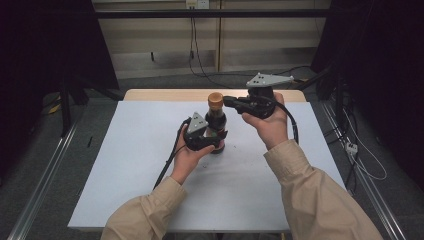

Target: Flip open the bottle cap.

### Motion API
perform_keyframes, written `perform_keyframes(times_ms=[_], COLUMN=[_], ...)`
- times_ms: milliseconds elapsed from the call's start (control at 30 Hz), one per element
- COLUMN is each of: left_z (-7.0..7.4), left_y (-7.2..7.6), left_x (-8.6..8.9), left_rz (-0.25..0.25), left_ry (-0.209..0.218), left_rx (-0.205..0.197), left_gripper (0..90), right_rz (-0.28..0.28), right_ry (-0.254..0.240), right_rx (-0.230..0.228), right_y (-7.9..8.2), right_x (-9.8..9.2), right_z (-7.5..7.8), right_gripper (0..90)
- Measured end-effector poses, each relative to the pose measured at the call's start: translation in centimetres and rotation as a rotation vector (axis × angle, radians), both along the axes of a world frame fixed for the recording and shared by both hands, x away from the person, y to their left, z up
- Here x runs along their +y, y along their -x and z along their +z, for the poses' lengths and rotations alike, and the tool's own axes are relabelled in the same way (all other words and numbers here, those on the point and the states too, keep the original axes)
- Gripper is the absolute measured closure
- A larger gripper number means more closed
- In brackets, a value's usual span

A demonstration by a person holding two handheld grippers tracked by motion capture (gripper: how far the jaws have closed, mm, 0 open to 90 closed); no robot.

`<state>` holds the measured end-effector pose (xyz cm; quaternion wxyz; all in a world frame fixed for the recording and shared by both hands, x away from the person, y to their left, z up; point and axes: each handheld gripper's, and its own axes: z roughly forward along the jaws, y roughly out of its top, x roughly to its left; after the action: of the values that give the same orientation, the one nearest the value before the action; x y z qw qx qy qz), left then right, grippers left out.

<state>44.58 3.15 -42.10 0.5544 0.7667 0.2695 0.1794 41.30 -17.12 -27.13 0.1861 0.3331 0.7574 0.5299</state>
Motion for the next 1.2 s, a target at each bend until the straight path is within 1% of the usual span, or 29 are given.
perform_keyframes(times_ms=[333,367,433,567,767,900,933,1000,1133,1200], left_z=[0.0,0.0,0.0,-0.1,-0.1,-0.1,-0.1,-0.1,-0.1,-0.1], left_y=[0.0,0.0,0.0,0.0,0.0,0.0,0.0,0.0,0.0,0.0], left_x=[0.0,0.0,0.0,0.0,0.0,0.1,0.0,0.0,0.0,0.0], left_rz=[0.001,-0.012,-0.010,-0.008,-0.010,-0.013,-0.001,-0.001,-0.001,-0.001], left_ry=[0.002,0.002,0.003,0.006,0.003,0.005,0.007,0.008,0.009,0.009], left_rx=[-0.002,0.002,0.000,0.003,0.003,0.005,0.000,-0.001,-0.001,0.000], left_gripper=[30.7,30.7,30.6,30.6,30.6,30.6,30.6,30.6,30.7,30.6], right_rz=[0.002,0.002,0.000,-0.003,-0.002,0.001,-0.001,-0.002,-0.004,-0.011], right_ry=[0.021,0.022,0.028,0.038,0.031,0.037,0.039,0.043,0.026,0.025], right_rx=[0.024,0.026,0.032,0.033,0.031,0.031,0.033,0.031,0.032,0.036], right_y=[-0.1,-0.2,-0.2,-0.3,-0.4,-0.4,-0.4,-0.4,-0.5,-0.5], right_x=[0.0,0.0,0.1,0.1,0.0,0.2,0.2,0.3,0.2,0.3], right_z=[-1.0,-1.1,-1.2,-1.5,-1.3,-1.1,-1.1,-1.1,-1.1,-1.0], right_gripper=[90.0,90.0,90.0,90.0,90.0,90.0,90.0,90.0,90.0,90.0])
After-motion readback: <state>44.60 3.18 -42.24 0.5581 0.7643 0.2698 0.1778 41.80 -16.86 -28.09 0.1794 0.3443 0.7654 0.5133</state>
